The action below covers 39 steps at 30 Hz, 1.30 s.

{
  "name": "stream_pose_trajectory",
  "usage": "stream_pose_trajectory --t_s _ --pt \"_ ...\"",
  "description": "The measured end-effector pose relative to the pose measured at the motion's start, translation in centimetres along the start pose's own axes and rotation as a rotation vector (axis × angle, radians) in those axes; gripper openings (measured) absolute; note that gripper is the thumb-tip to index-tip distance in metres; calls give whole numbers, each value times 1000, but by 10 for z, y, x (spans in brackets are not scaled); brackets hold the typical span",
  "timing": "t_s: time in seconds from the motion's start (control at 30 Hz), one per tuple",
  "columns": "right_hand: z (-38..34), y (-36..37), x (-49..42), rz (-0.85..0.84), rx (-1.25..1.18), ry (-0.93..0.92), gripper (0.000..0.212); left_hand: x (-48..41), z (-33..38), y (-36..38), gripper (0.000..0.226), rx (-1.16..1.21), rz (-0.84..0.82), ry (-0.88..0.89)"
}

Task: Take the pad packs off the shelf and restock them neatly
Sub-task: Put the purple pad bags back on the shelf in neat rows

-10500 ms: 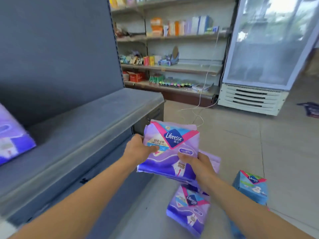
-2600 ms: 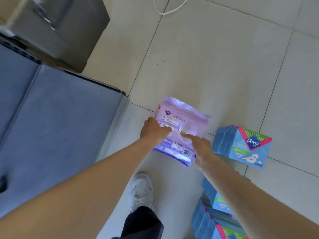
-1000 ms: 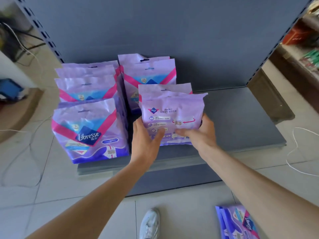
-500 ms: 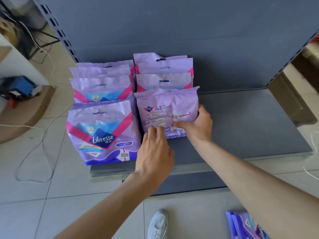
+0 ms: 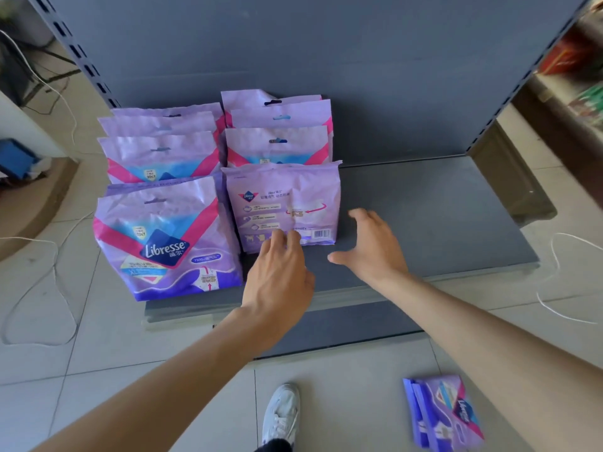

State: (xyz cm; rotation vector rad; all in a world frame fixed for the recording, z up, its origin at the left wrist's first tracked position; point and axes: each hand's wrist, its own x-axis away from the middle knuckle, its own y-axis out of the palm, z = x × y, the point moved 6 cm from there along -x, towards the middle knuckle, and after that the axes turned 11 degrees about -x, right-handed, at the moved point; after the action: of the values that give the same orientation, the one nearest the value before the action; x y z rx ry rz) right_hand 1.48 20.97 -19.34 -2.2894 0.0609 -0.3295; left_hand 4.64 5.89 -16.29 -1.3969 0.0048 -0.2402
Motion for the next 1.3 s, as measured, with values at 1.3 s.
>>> stream_pose_trajectory --t_s 1.3 --pt "557 126 276 618 -1154 1351 30 79 333 464 34 -272 -809 492"
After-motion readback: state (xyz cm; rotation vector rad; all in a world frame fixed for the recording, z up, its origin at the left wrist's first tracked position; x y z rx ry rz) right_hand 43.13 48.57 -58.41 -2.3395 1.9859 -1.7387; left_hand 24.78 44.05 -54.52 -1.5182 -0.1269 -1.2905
